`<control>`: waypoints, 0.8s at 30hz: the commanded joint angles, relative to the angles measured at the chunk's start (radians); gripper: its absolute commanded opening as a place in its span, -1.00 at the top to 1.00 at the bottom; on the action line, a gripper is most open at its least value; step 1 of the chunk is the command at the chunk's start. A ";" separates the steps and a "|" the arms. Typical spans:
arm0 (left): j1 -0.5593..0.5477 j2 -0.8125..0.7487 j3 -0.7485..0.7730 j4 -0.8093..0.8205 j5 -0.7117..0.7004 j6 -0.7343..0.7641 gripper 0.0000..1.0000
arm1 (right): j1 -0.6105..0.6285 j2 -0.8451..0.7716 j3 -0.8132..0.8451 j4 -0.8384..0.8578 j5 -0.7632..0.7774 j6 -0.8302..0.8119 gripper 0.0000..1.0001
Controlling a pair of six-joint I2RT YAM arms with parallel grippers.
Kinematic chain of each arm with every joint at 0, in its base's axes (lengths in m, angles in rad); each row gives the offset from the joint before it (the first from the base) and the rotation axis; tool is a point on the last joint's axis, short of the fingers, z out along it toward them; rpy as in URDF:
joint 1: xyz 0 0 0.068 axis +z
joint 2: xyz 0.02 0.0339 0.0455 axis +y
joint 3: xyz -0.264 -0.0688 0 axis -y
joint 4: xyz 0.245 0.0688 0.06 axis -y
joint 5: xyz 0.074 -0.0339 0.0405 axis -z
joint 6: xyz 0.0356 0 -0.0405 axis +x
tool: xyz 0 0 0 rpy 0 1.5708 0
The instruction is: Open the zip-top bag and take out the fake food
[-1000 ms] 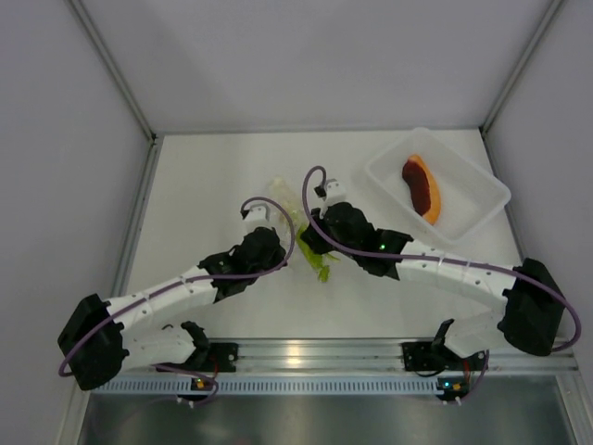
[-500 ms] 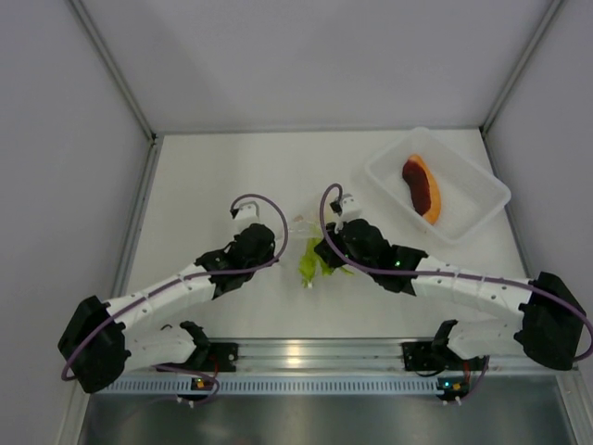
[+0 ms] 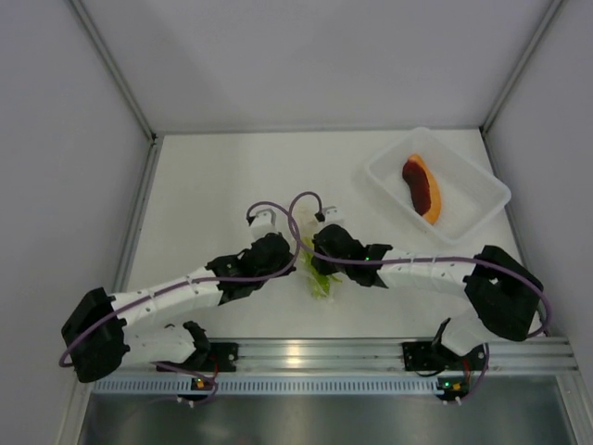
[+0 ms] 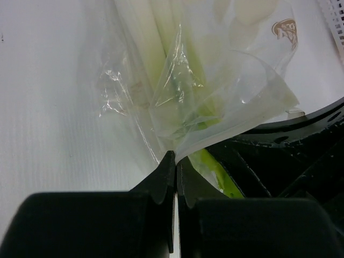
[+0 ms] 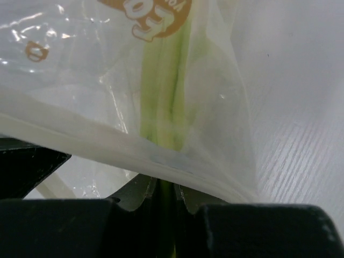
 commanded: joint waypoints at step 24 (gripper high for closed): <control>-0.011 -0.113 -0.098 0.053 0.033 -0.106 1.00 | 0.051 0.260 0.088 0.363 0.067 -0.145 -0.16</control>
